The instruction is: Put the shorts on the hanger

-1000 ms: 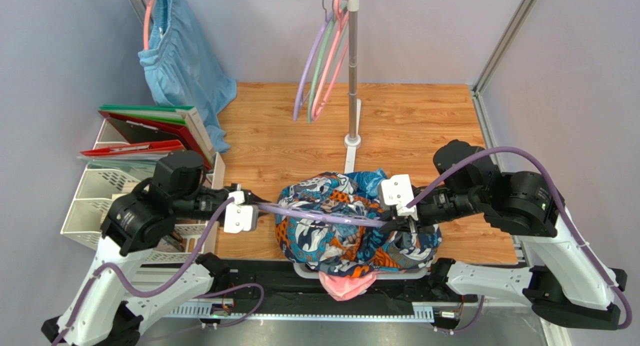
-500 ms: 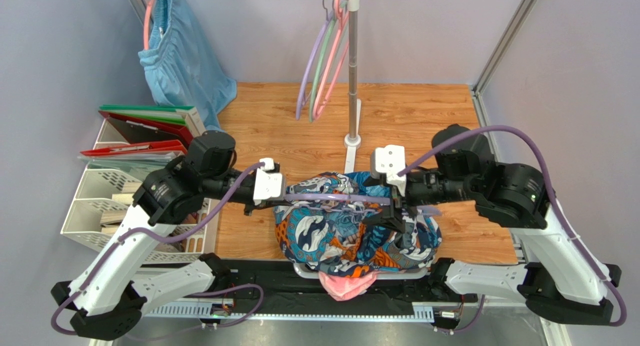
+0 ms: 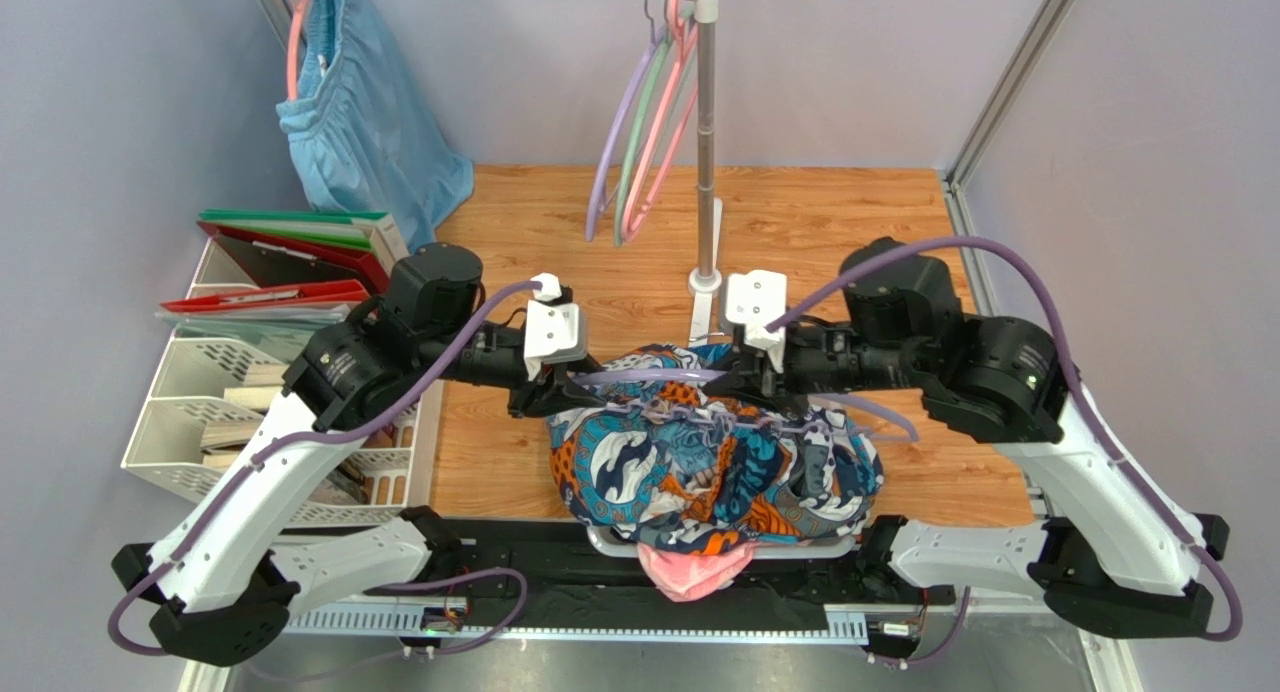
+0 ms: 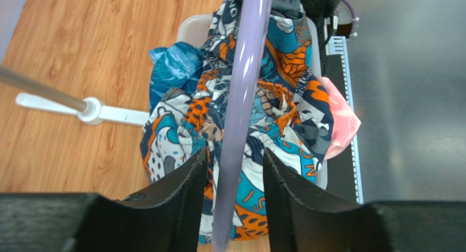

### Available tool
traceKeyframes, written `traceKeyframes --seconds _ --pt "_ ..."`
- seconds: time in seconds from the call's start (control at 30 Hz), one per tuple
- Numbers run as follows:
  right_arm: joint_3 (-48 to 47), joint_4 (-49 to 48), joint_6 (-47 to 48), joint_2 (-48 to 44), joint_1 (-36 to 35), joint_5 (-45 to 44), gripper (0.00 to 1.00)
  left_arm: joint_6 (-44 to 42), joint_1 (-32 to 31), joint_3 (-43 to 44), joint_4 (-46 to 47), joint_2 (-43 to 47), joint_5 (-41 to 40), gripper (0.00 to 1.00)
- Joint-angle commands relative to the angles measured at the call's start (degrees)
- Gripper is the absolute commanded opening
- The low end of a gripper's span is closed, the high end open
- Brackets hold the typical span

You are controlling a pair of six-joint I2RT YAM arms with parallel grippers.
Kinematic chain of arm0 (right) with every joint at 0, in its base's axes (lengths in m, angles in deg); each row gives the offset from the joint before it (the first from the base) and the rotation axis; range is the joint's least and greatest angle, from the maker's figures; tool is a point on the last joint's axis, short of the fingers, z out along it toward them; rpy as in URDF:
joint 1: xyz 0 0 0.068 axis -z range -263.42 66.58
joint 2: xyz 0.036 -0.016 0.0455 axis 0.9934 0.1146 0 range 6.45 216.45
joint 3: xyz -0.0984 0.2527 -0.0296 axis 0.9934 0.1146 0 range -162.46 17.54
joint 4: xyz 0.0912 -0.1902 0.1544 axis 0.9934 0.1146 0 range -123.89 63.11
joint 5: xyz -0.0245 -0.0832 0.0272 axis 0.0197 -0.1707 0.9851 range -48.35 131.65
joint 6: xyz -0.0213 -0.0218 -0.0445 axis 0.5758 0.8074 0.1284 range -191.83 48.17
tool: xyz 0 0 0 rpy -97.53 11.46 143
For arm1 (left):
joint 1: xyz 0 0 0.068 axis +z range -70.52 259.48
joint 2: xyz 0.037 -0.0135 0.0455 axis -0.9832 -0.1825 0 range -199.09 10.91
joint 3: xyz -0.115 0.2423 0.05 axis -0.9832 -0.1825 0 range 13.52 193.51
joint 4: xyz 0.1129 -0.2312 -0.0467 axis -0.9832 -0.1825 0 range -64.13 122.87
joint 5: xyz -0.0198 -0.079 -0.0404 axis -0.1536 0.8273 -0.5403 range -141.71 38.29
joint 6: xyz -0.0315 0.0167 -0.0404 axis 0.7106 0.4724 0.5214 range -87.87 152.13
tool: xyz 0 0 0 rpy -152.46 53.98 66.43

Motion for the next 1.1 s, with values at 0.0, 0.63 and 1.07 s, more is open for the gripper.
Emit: traceKeyframes --seconds 0.0,0.63,1.07 --pt "2.26 3.58 5.17 -8.72 0.07 -7.15 0.0 -0.12 0.36 -1.14 2.97 2.38 -3.18 0.55" --pt "11.05 16.42 4.91 -14.37 3.58 -11.91 0.0 -17.97 -7.02 -3.61 -0.29 -11.06 -14.41 0.75" --pt "12.19 11.16 3.86 -14.72 3.58 -8.84 0.0 -23.16 -8.43 -6.6 -3.27 -12.82 -19.17 0.67"
